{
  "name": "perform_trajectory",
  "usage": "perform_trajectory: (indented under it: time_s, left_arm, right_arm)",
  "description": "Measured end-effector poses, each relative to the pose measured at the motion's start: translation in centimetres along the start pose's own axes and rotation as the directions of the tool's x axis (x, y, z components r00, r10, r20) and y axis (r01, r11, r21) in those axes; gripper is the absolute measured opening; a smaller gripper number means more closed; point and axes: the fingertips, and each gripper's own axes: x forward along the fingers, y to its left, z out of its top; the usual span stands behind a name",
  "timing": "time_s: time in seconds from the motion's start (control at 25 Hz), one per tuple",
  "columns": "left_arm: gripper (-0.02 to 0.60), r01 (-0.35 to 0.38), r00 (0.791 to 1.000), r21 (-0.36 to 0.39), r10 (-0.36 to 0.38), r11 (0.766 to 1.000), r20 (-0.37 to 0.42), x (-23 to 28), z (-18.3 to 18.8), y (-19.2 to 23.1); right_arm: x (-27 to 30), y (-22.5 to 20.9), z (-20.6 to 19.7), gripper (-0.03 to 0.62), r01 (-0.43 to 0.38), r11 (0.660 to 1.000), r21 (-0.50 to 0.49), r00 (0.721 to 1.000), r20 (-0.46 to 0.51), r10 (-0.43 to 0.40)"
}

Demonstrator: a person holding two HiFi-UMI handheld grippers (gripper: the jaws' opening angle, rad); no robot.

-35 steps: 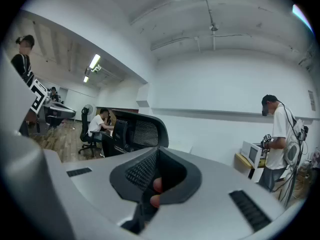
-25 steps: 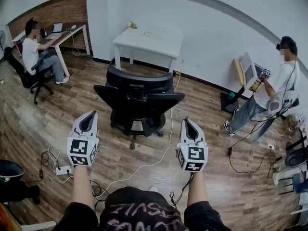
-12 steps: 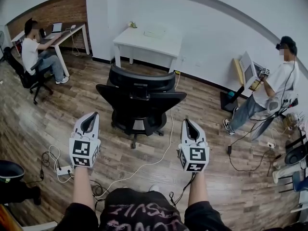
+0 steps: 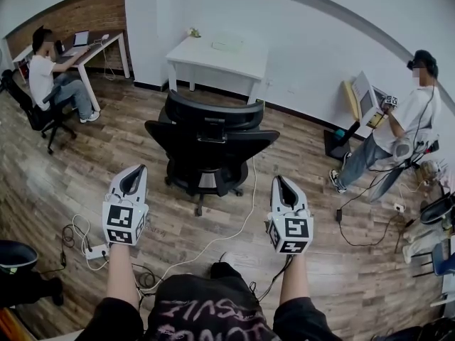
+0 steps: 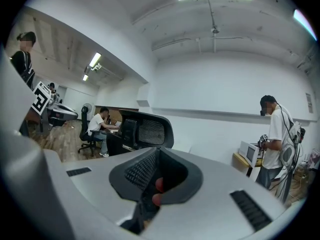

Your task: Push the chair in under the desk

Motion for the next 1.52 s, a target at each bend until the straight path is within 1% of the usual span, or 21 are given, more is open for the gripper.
perform_trajectory:
  time_s: [0.2,0.4,0.52,0.68,0.8,0.92,1.08,1.24,1.28,1.36,1.52]
  left_arm:
    - [0.015,0.005,1.0,0.0,-0.005,1.0,-0.003,1.8,0.1,0.3]
    - [0.015,0.006,1.0,0.023,-0.006,1.0,-0.017,4.7,0.2,0.3]
    - [0.015,0.004,1.0,0.009,-0.004,1.0,-0.027,6.9,0.1,0.7]
    - [0.015,-0.031,0.999,-0.018,0.031,0.999,-0.026,9.6,0.2,2.3]
    - [0.015,-0.064,0.997,0.005,0.064,0.998,-0.046,11.9,0.0,3.2]
    - [0.015,-0.084,0.994,0.011,0.084,0.996,-0.067,14.2,-0.4,3.3]
    - [0.015,-0.1,0.988,0.058,0.106,0.993,-0.109,15.9,-1.2,3.1]
    - [0.015,-0.105,0.981,0.124,0.123,0.987,-0.151,16.9,-1.7,3.3]
    - [0.015,-0.107,0.978,0.151,0.132,0.983,-0.164,17.0,-1.9,3.4]
    - [0.015,-0.109,0.97,0.211,0.151,0.971,-0.193,17.2,-2.2,3.5]
    - [0.017,-0.068,0.958,0.315,0.15,0.947,-0.244,17.9,-2.7,3.2]
  right_arm:
    - [1.6,-0.5,0.3,0.029,-0.003,1.0,-0.013,1.0,0.003,0.003]
    - [4.2,-1.6,0.1,0.029,-0.029,0.999,-0.03,1.0,0.004,0.029]
    - [6.4,-2.6,-0.4,0.029,-0.042,0.999,-0.024,0.999,0.0,0.042]
    - [9.9,-3.6,-0.8,0.031,-0.07,0.997,-0.029,0.998,-0.009,0.069]
    - [12.5,-4.7,-1.1,0.031,-0.089,0.995,-0.039,0.996,-0.011,0.089]
    - [14.9,-6.1,-1.6,0.031,-0.111,0.993,-0.037,0.994,-0.015,0.111]
    - [17.2,-6.9,-2.1,0.031,-0.152,0.988,-0.027,0.988,-0.021,0.151]
    - [18.4,-7.1,-2.4,0.037,-0.2,0.978,-0.058,0.979,-0.043,0.198]
    - [18.6,-7.1,-2.6,0.046,-0.215,0.974,-0.066,0.976,-0.054,0.212]
    - [19.0,-7.1,-3.0,0.095,-0.243,0.967,-0.079,0.968,-0.079,0.237]
    - [19.6,-7.0,-3.4,0.127,-0.282,0.951,-0.126,0.957,-0.112,0.269]
